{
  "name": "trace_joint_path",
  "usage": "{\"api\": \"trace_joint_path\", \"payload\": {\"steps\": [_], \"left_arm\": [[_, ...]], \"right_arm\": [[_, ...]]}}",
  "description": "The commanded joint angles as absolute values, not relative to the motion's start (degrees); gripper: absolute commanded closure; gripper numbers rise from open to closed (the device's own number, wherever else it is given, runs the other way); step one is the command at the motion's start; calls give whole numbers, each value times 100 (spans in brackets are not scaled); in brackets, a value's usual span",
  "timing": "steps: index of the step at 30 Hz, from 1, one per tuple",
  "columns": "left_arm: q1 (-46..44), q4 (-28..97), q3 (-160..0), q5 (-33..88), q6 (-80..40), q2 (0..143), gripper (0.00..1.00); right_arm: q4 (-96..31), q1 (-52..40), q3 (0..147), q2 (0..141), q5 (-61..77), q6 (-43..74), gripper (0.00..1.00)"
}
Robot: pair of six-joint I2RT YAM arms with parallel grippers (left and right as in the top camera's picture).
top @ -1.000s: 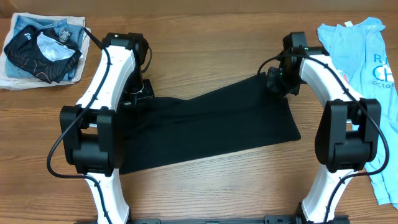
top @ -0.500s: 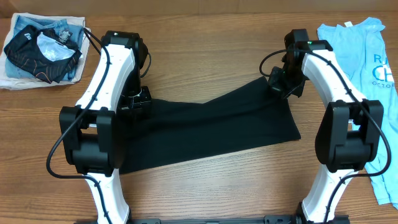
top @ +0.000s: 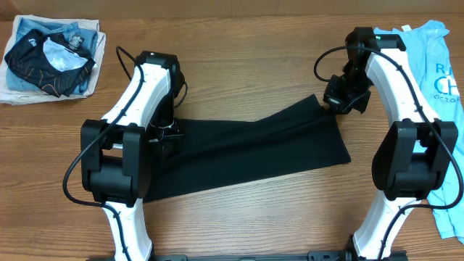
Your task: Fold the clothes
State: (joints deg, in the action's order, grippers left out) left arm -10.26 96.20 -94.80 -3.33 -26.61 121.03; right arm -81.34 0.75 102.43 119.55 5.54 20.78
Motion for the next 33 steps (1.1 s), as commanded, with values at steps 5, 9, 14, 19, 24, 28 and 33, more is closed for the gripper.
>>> {"api": "trace_joint_path", "payload": {"steps": [5, 9, 14, 19, 24, 28, 33], "left_arm": [[-1022, 9507, -8842, -528, -2576, 12116, 93], [-1022, 9249, -8447, -486, -2574, 12116, 93], [-1022, 9032, -8060, -443, -2574, 12116, 93], [-1022, 8921, -7822, -445, -2574, 12116, 89], [-1022, 8914, -7734, -443, -2571, 12116, 77], [-1022, 8906, -7738, -482, -2451, 12116, 81], [-1022, 8949, -7887, -506, -2464, 12116, 92]], "right_arm": [[-8366, 137, 10396, 11885, 209, 2106, 96], [-8536, 137, 10394, 11885, 36, 2106, 96], [-8694, 137, 10381, 11885, -176, 2130, 96], [-8689, 137, 10291, 11887, -213, 2150, 96], [-8705, 137, 10256, 11887, -255, 2147, 81], [-8687, 137, 10256, 11887, -261, 2147, 71], [-8685, 137, 10267, 11887, -250, 2147, 58]]}}
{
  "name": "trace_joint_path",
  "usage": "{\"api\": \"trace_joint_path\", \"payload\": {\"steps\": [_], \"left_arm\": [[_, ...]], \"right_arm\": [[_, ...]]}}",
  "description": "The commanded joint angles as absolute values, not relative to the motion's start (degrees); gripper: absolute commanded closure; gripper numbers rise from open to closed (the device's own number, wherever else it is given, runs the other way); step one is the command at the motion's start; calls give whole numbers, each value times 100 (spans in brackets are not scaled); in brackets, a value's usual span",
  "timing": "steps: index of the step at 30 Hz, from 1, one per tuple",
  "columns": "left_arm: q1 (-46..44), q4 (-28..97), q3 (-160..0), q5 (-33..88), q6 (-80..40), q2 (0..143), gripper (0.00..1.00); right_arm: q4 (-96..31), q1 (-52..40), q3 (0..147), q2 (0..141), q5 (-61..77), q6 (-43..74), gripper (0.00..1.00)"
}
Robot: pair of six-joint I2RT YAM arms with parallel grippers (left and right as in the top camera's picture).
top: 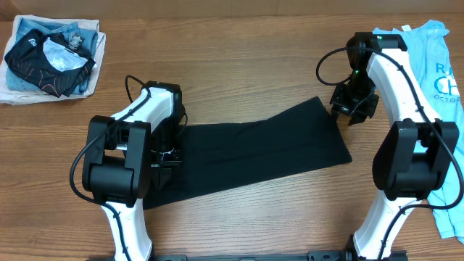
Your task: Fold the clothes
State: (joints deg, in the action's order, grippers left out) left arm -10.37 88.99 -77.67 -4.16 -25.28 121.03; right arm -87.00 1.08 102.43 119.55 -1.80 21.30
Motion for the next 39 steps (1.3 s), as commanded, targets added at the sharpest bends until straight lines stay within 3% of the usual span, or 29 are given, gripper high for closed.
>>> {"api": "trace_joint_path", "payload": {"steps": [1, 5, 9, 11, 14, 15, 17, 19, 20, 33, 39], "left_arm": [[-1022, 8978, -7985, -506, -2488, 12116, 92], [-1022, 9008, -8394, -484, -2488, 12116, 91], [-1022, 8788, -8709, -388, -2486, 12116, 84], [-1022, 8521, -8726, -268, -2484, 12116, 80], [-1022, 8114, -8694, -40, -2484, 12116, 78], [-1022, 8071, -8691, 36, -2484, 12116, 80], [-1022, 8009, -8659, 148, -2484, 12116, 96], [-1022, 8003, -8600, 130, -2484, 12116, 96], [-1022, 8003, -8567, 115, -2486, 12116, 96], [-808, 6932, -7540, 106, -2661, 12116, 96], [-593, 6654, -7387, 106, -2661, 12116, 91]], "right_arm": [[-8687, 137, 10283, 11887, -250, 2147, 57], [-8650, 137, 10326, 11887, -193, 2141, 41], [-8464, 137, 10324, 11887, 150, 2005, 37], [-8287, 121, 10322, 11887, 425, 1815, 41], [-8012, 69, 10263, 11887, 692, 1645, 57], [-7946, 49, 10237, 11887, 698, 1645, 64], [-7778, 8, 10158, 11896, 696, 1629, 80], [-7557, -32, 9998, 11896, 696, 1629, 93], [-7461, -40, 9911, 11896, 696, 1629, 95], [-5964, -43, 8650, 11900, 738, 1632, 96], [-5181, -40, 8068, 11907, 762, 1656, 96]]}}
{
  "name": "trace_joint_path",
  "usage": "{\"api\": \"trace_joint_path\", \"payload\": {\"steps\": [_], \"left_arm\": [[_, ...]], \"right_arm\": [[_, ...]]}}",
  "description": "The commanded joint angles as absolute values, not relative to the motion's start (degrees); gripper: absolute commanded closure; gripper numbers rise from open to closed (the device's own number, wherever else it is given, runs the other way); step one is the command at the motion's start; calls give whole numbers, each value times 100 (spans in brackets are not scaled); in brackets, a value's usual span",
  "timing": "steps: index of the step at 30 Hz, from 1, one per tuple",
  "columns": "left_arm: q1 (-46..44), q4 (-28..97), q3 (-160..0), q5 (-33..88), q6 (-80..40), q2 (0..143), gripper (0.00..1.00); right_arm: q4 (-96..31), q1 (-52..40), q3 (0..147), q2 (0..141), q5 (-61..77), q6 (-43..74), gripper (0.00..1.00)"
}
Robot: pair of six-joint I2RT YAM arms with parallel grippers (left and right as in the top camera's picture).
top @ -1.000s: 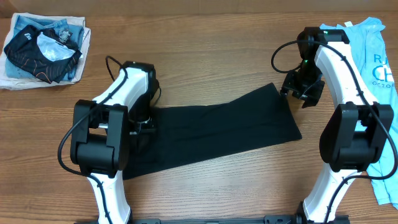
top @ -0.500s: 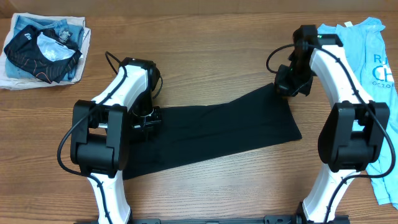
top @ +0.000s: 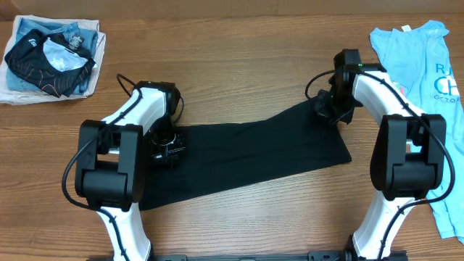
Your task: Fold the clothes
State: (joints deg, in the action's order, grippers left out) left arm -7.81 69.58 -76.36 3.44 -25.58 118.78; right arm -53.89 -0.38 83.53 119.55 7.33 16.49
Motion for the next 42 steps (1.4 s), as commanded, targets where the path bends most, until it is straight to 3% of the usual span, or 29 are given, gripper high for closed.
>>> {"api": "trace_joint_path", "payload": {"steps": [1, 26, 30, 35, 38, 42], "left_arm": [[-563, 6654, -7387, 106, -2661, 12119, 90], [-60, 4410, -7376, 19, -1647, 12486, 83], [161, 4543, -7389, -137, -1649, 12486, 80], [445, 5118, -7629, -421, -1721, 12477, 96], [556, 5911, -8110, -1203, -2392, 12470, 96], [523, 6853, -8919, -1365, -2709, 12470, 96]], "right_arm": [[-5109, -40, 8003, 11907, 757, 1675, 96], [-5076, 272, 7948, 11907, -294, 2880, 96], [-5006, 276, 7953, 11907, -294, 2882, 96], [-5146, 276, 8237, 11902, -298, 2877, 96], [-5614, 276, 8796, 11893, -340, 2880, 96], [-6276, 274, 9489, 11893, -336, 2882, 96]]}}
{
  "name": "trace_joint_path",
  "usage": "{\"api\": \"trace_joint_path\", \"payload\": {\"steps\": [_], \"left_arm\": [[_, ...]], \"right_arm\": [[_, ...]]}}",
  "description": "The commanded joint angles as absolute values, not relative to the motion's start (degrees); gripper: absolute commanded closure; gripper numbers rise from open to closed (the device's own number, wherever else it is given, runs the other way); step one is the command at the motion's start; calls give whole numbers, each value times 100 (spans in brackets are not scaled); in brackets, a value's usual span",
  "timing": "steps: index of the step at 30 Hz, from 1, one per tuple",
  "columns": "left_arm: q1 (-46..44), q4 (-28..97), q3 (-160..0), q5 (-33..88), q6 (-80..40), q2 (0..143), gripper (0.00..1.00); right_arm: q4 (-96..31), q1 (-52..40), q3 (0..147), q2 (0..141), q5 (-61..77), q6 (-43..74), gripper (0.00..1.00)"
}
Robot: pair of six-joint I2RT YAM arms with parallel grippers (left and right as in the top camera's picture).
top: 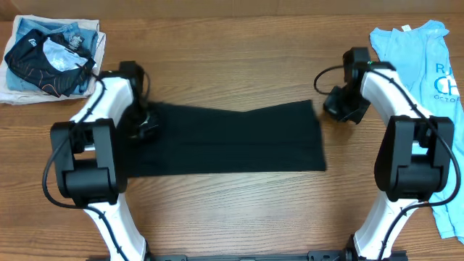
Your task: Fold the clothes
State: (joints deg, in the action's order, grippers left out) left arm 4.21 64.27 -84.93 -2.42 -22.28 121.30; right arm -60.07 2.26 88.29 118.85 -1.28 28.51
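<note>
A black cloth (pixel 225 141), folded into a long band, lies flat across the middle of the table. My left gripper (pixel 145 123) is down on its upper left corner and seems shut on the fabric; the wrist hides the fingers. My right gripper (pixel 336 106) hovers just to the right of the cloth's upper right corner, apart from it. How its jaws stand does not show from above.
A pile of folded clothes (pixel 51 54), dark on top, sits at the back left corner. A light blue T-shirt (pixel 435 65) lies spread along the right edge, partly under the right arm. The table (pixel 232 43) is brown wood.
The cloth has shifted left and lies straighter, its right edge farther from the right arm. My left gripper is farther left and back. The right gripper is now off the cloth's corner.
The cloth lay slanted, its right end higher, with my left gripper at its left end and my right at the upper right corner. Both stayed at those ends at the following moments. Now the band is level and shifted left, and the right gripper stands clear.
</note>
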Motion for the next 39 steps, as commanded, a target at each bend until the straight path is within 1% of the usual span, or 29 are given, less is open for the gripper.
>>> {"api": "trace_joint_path", "payload": {"steps": [1, 5, 7, 9, 12, 15, 16, 17, 18, 19, 20, 21, 22, 23, 24, 25, 26, 27, 28, 29, 31, 37, 39], "left_arm": [[489, 7017, -9094, -1358, -2711, 12470, 96], [235, 7612, -9791, -1295, -2749, 12470, 95], [115, 7745, -9990, -1262, -2746, 12470, 91], [-5, 7806, -10112, -1260, -2746, 12470, 90], [-148, 7802, -10186, -1260, -2746, 12470, 87], [-226, 7806, -10186, -1260, -2746, 12470, 81], [-246, 7804, -10186, -1260, -2746, 12470, 78], [-257, 7802, -10186, -1260, -2746, 12470, 75], [-261, 7795, -10186, -1260, -2746, 12470, 65], [-259, 7773, -10186, -1260, -2744, 12470, 44], [-259, 7752, -10186, -1258, -2744, 12470, 16], [-259, 7728, -10186, -1258, -2718, 12470, 9], [-259, 7728, -10186, -1251, -2681, 12470, 12], [-259, 7730, -10186, -1253, -2683, 12470, 23], [-259, 7738, -10186, -1251, -2681, 12470, 36], [-259, 7758, -10186, -1262, -2683, 12470, 44], [-259, 7765, -10186, -1260, -2685, 12470, 46], [-259, 7776, -10186, -1262, -2714, 12470, 46], [-257, 7780, -10186, -1260, -2738, 12470, 46], [-255, 7782, -10186, -1253, -2751, 12470, 47], [-242, 7782, -10180, -1236, -2751, 12473, 58], [-183, 7780, -10160, -1083, -2749, 12475, 80], [-178, 7776, -10112, -1087, -2749, 12475, 83]], "right_arm": [[-6436, 263, 9642, 11893, -333, 2882, 96], [-6851, 200, 10042, 11893, -38, 2845, 96], [-6890, 137, 10075, 11893, 259, 2648, 96], [-6893, 54, 10071, 11896, 489, 2451, 96], [-6888, -89, 10066, 11896, 569, 2353, 95], [-6882, -211, 10066, 11896, 600, 2250, 91], [-6866, -255, 10066, 11896, 661, 2152, 88], [-6845, -301, 10066, 11896, 727, 2060, 83], [-6827, -327, 10066, 11896, 749, 2047, 72], [-6805, -353, 10066, 11896, 751, 2047, 58], [-6799, -368, 10066, 11896, 762, 2047, 47], [-6790, -379, 10066, 11896, 788, 2051, 39], [-6783, -379, 10066, 11896, 836, 2049, 39], [-6775, -379, 10066, 11896, 926, 2049, 41], [-6766, -379, 10066, 11896, 1011, 2049, 51], [-6764, -379, 10066, 11896, 1125, 2049, 67], [-6761, -384, 10066, 11896, 1310, 2025, 77], [-6757, -397, 10064, 11896, 1494, 1925, 87], [-6740, -419, 10051, 11896, 1706, 1761, 90], [-6737, -447, 10038, 11896, 1844, 1632, 93], [-6716, -528, 9946, 11896, 1874, 1575, 96], [-6189, -784, 9334, 11907, 1879, 1496, 96], [-5990, -871, 9083, 11907, 1879, 1496, 96]]}}
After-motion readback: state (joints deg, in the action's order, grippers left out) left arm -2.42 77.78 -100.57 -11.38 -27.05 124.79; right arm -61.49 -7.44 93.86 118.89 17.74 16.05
